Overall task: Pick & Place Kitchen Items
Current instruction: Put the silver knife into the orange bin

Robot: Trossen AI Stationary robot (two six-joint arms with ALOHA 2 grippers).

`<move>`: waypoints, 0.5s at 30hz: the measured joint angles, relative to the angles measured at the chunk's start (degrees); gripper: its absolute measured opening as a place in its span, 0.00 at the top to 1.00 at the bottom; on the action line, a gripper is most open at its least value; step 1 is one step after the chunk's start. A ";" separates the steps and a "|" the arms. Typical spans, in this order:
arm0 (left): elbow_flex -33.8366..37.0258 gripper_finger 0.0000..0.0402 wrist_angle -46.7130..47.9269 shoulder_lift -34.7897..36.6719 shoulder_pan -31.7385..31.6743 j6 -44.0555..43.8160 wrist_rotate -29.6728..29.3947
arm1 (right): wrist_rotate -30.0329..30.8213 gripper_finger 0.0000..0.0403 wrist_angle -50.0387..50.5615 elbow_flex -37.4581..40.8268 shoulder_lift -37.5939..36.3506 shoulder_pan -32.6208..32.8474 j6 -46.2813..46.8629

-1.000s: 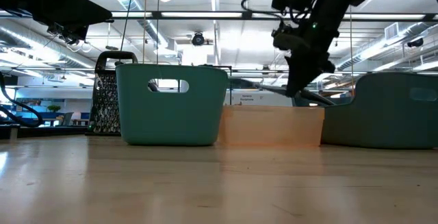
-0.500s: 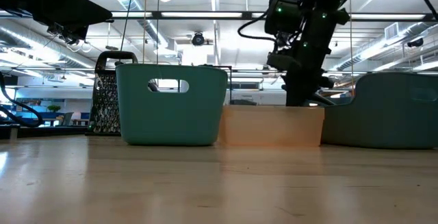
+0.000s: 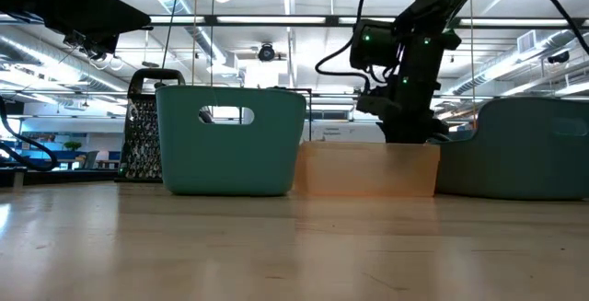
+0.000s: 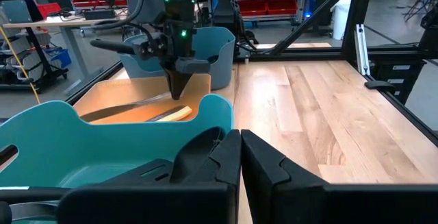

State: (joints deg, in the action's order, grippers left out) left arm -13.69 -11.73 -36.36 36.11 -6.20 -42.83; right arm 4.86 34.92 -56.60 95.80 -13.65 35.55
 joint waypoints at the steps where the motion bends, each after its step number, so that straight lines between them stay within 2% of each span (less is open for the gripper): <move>1: 0.00 0.95 -0.02 0.00 -0.01 0.00 0.00 | -0.02 0.93 -0.12 0.00 0.18 -0.17 -0.08; 15: 0.00 0.95 0.00 0.00 0.01 0.02 0.00 | -1.02 0.93 -0.50 0.00 0.21 -0.88 -1.09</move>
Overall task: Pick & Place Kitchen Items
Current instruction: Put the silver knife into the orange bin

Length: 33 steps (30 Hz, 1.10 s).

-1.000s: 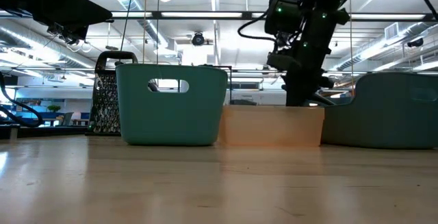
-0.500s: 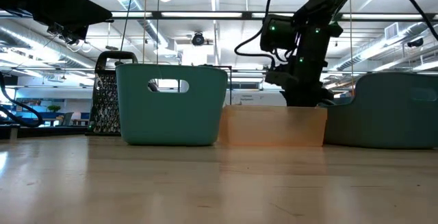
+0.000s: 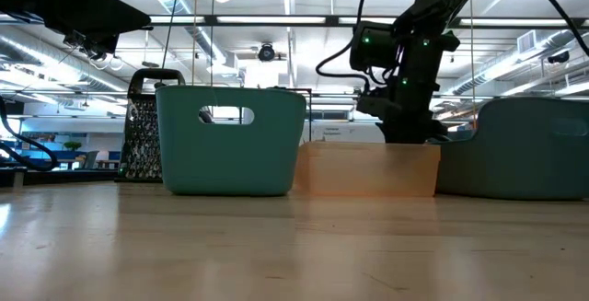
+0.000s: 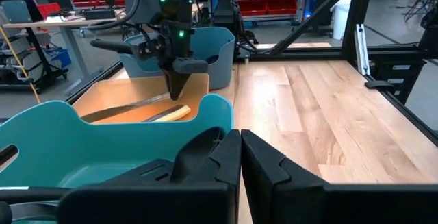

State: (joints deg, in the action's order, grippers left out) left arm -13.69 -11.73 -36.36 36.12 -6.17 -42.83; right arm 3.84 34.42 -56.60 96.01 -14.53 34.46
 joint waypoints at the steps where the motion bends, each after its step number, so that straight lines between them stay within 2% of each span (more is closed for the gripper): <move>1: 0.00 0.95 0.00 0.00 0.00 0.00 0.00 | -0.13 0.93 0.19 0.00 0.00 -0.05 -0.23; 19: 0.00 0.95 0.02 0.00 -0.02 0.96 0.00 | -4.87 0.93 -0.77 0.04 1.10 -0.45 -4.62; 29: -0.02 0.95 0.70 0.00 -0.02 0.99 0.00 | -4.11 0.93 -2.30 -0.04 3.78 -0.43 -6.23; 33: -0.02 0.95 1.27 -0.01 0.00 0.96 0.10 | -3.01 0.89 -2.44 -0.04 3.87 -0.38 -6.28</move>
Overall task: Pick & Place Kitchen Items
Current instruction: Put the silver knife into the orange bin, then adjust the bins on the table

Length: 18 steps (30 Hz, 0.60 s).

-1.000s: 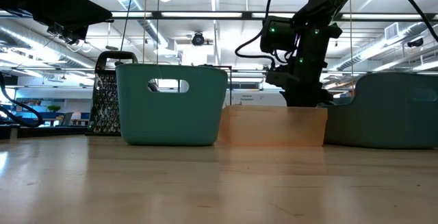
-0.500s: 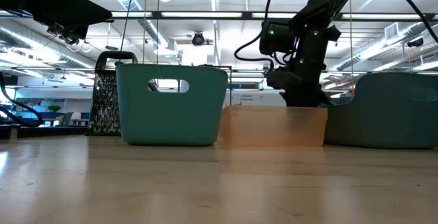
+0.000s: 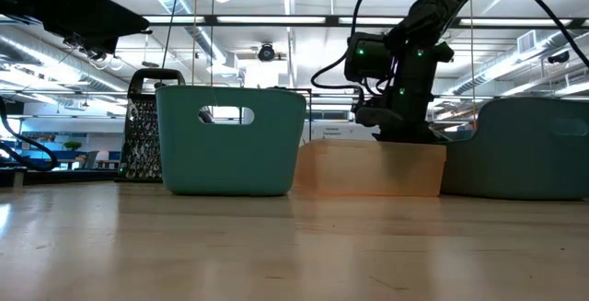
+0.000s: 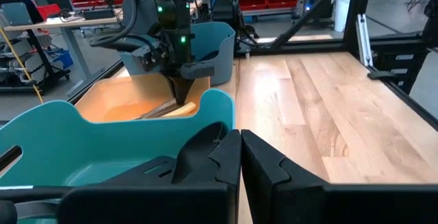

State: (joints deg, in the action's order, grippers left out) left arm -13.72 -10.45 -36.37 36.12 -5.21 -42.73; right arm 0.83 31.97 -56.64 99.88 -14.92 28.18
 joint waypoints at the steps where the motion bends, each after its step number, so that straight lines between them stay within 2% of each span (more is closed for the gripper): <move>1: 0.00 0.95 0.11 -0.02 0.00 0.00 -0.02 | 0.14 0.86 -0.34 0.00 -0.02 0.00 0.00; 9: 0.00 0.95 0.07 0.00 0.00 -0.02 -0.06 | 0.96 0.70 -1.58 -0.85 -0.17 0.29 -2.10; 18: 0.00 0.95 0.04 -0.02 0.00 -0.07 -0.06 | 7.45 0.67 -0.41 -7.94 -0.17 3.04 -7.53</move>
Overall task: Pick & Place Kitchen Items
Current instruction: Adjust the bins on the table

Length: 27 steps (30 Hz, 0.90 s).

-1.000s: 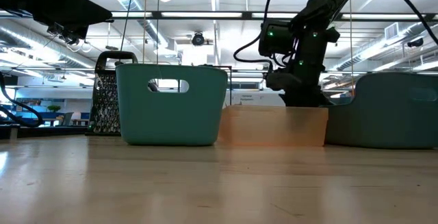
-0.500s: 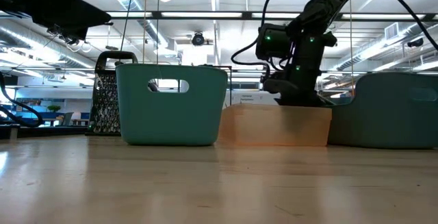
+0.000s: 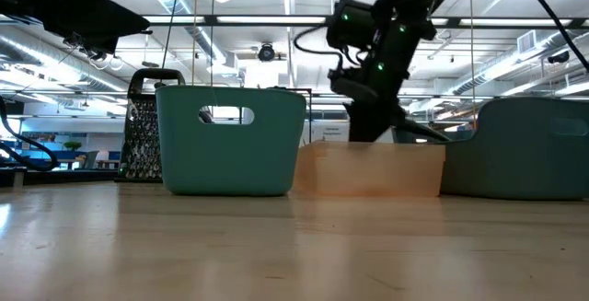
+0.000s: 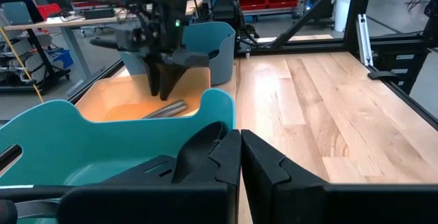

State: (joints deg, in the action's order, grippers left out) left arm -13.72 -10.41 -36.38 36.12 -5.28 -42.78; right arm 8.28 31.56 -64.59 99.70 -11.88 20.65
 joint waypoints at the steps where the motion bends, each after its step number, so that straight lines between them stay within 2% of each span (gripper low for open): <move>1: 0.00 0.95 0.02 0.00 0.00 -0.02 0.00 | 0.28 0.67 0.09 -0.90 0.00 0.40 -0.74; 6: 0.00 0.95 -0.04 0.02 0.11 0.00 0.50 | 3.33 0.71 -0.34 -3.82 -0.63 3.74 -6.47; 9: 0.00 0.95 -0.05 0.02 0.13 -0.02 0.97 | 6.23 0.77 -4.09 -3.94 -3.25 6.70 -10.78; 15: 0.00 0.95 -0.06 0.02 1.04 0.03 2.43 | 6.03 0.92 -14.61 -1.21 -12.91 12.11 -18.72; 18: 0.00 0.95 -0.23 0.02 2.04 0.04 0.64 | 4.95 0.98 -18.10 1.27 -19.47 14.50 -22.45; 23: 0.00 0.95 -2.70 0.02 3.16 1.73 0.21 | 3.04 0.97 -21.63 7.26 -29.90 16.85 -22.98; 27: 0.00 0.95 -2.72 0.02 3.39 1.49 0.59 | 6.33 0.98 -21.46 12.90 -35.04 19.17 -21.50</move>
State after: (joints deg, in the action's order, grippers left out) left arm -13.72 -13.13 -36.36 39.51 -3.79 -42.19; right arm 14.61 10.10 -51.69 64.66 7.29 -0.85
